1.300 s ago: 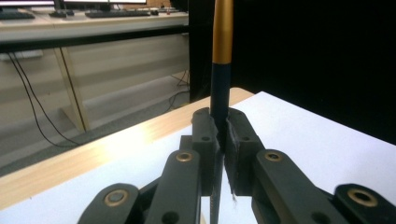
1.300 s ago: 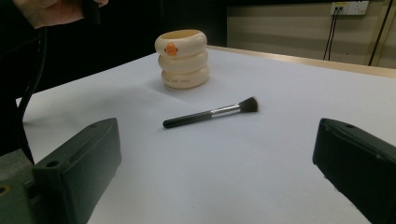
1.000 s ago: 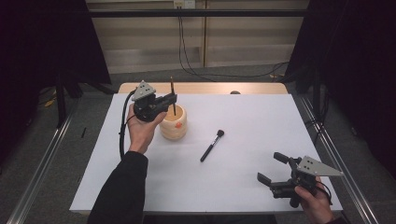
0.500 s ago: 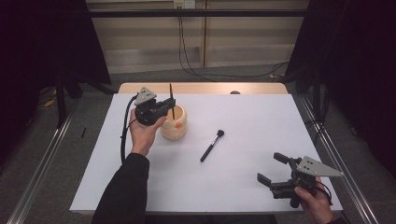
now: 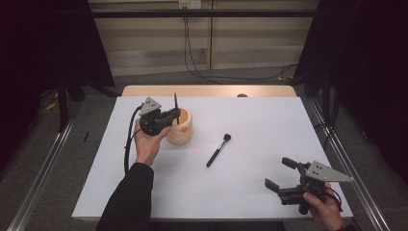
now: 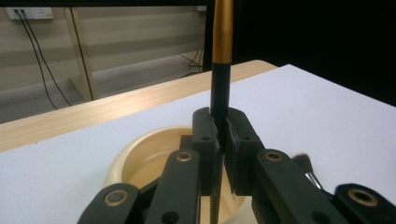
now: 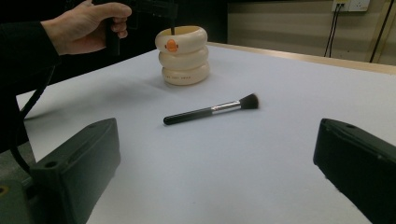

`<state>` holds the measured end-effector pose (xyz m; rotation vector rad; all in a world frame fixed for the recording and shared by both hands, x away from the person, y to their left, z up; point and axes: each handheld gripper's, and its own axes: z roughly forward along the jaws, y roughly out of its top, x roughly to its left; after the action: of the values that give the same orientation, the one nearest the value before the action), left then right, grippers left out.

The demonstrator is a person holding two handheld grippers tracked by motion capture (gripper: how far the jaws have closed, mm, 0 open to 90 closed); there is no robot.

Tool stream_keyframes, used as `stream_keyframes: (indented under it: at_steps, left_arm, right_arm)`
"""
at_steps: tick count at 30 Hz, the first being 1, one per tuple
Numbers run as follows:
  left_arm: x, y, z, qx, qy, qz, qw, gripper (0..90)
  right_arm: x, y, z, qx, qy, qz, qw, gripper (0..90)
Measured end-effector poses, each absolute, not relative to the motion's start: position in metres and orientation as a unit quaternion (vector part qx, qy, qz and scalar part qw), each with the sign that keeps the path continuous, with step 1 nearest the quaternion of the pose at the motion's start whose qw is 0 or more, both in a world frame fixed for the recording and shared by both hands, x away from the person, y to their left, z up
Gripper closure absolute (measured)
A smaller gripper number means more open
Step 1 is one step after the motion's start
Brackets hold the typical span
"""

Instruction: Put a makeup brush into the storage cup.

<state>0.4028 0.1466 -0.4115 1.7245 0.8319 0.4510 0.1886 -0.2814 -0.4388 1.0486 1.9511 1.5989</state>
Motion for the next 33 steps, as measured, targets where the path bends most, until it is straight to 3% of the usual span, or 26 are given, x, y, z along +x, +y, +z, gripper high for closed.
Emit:
stream_keyframes:
  at_steps: [14,21,25,26,29,32,33]
  left_arm:
    - [0.4016,0.1460,-0.4182,0.725,0.359,0.188,0.557,82.7]
    - [0.4027,0.1462,-0.4193,0.726,0.355,0.186,0.559,77.4]
    - [0.4032,0.1471,-0.4189,0.723,0.354,0.192,0.561,68.8]
    - [0.4033,0.1461,-0.4196,0.720,0.359,0.190,0.563,61.1]
    - [0.4031,0.1465,-0.4198,0.727,0.353,0.199,0.554,50.4]
    - [0.4036,0.1472,-0.4190,0.717,0.360,0.197,0.564,45.9]
    - [0.4036,0.1470,-0.4184,0.714,0.363,0.195,0.565,37.4]
  right_arm:
    - [0.1891,-0.2820,-0.4392,0.373,0.701,0.572,0.205,0.3]
    - [0.1894,-0.2819,-0.4394,0.376,0.700,0.572,0.205,0.3]
    - [0.1889,-0.2822,-0.4393,0.375,0.700,0.572,0.205,0.3]
    - [0.1886,-0.2826,-0.4390,0.375,0.700,0.572,0.204,0.3]
    - [0.1886,-0.2824,-0.4390,0.374,0.702,0.571,0.203,0.3]
    - [0.1885,-0.2820,-0.4388,0.376,0.699,0.573,0.204,0.3]
    - [0.1884,-0.2821,-0.4388,0.376,0.700,0.573,0.203,0.3]
